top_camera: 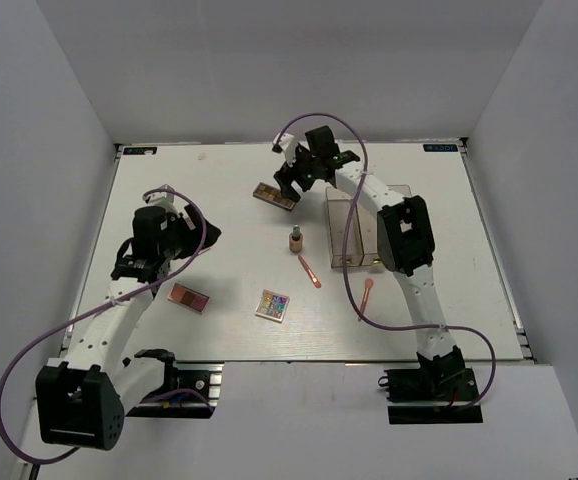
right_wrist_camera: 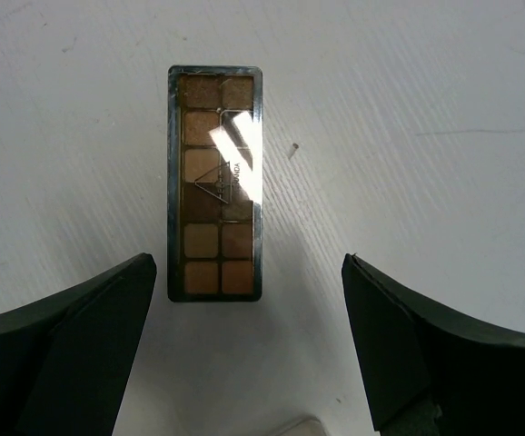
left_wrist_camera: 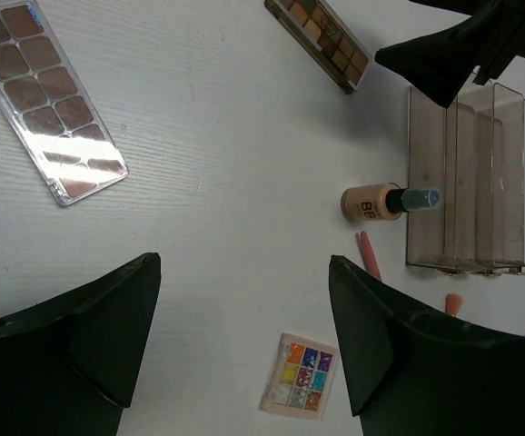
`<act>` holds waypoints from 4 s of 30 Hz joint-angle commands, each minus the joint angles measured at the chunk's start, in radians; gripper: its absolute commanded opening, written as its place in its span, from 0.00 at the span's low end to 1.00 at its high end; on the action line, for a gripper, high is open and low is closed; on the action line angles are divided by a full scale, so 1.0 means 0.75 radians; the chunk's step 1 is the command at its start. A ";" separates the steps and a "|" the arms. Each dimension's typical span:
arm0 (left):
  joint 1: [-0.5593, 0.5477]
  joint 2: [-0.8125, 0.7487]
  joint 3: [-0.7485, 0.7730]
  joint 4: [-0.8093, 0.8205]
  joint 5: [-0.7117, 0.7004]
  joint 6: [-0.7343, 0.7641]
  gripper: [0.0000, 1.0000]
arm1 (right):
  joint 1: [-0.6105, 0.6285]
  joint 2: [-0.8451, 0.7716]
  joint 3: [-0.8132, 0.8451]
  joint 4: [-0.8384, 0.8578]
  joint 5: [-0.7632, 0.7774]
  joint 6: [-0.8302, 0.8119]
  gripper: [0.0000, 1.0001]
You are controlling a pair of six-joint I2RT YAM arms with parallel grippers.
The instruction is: Organize the makeup
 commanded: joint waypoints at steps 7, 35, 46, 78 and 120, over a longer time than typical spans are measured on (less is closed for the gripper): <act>-0.006 0.065 0.013 0.036 0.047 -0.010 0.84 | 0.040 0.079 0.032 0.167 -0.071 -0.008 0.89; -0.006 0.182 0.070 0.063 0.053 -0.012 0.85 | 0.052 0.226 0.065 0.120 -0.069 -0.137 0.71; -0.006 0.161 0.068 0.065 0.057 -0.012 0.84 | 0.048 0.220 0.065 -0.105 -0.077 -0.196 0.60; -0.006 0.100 -0.006 0.073 -0.005 -0.067 0.84 | -0.003 -0.369 -0.150 -0.073 -0.120 0.153 0.20; -0.018 0.184 -0.008 0.100 -0.023 -0.118 0.83 | -0.097 -0.821 -0.994 0.060 0.592 0.793 0.29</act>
